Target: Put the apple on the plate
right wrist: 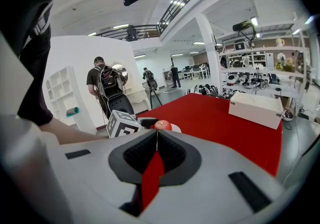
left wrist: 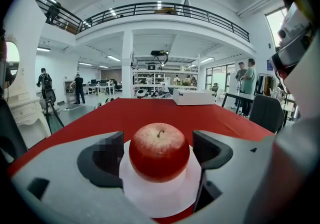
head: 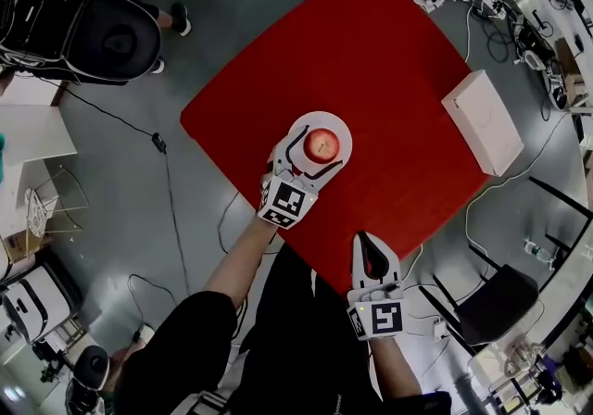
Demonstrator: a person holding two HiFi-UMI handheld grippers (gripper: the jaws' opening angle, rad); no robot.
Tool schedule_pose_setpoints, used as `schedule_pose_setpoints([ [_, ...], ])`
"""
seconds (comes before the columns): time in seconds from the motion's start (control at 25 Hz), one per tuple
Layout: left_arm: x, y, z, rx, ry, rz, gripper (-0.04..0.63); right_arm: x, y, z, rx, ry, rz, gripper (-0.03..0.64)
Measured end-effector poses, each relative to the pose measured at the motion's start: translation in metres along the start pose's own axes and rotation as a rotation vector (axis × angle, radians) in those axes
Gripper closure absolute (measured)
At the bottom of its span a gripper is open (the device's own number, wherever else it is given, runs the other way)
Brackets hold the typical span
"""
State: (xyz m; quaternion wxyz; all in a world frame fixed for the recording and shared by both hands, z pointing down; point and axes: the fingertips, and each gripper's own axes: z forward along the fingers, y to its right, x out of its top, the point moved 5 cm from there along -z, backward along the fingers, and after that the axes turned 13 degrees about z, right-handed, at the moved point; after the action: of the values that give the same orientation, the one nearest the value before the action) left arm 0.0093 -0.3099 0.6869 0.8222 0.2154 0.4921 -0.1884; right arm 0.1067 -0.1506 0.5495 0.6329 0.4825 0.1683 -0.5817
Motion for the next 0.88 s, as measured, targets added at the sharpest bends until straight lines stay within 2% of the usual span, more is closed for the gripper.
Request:
schedule_pose_setpoints([
  [0.24, 0.009, 0.001, -0.009, 0.028, 0.012, 0.002, 0.181, 0.005, 0.001, -0.003, 0.017, 0.016, -0.011, 0.604],
  [0.4, 0.033, -0.006, -0.027, 0.06, 0.035, 0.01, 0.183, 0.012, 0.001, -0.006, 0.032, 0.03, -0.017, 0.604],
  [0.48, 0.047, -0.007, -0.04, 0.078, 0.052, -0.007, 0.184, 0.017, 0.0, -0.01, 0.04, 0.038, -0.02, 0.604],
  [0.64, 0.066, 0.0, -0.061, 0.067, 0.059, -0.047, 0.19, 0.026, -0.001, -0.016, 0.06, 0.051, -0.03, 0.604],
  [0.68, 0.07, 0.003, -0.067, 0.072, 0.06, -0.043, 0.203, 0.028, -0.001, -0.018, 0.065, 0.055, -0.034, 0.604],
  [0.88, 0.094, 0.02, -0.107, 0.127, 0.082, -0.028, 0.383, 0.037, -0.008, -0.032, 0.101, 0.072, -0.059, 0.604],
])
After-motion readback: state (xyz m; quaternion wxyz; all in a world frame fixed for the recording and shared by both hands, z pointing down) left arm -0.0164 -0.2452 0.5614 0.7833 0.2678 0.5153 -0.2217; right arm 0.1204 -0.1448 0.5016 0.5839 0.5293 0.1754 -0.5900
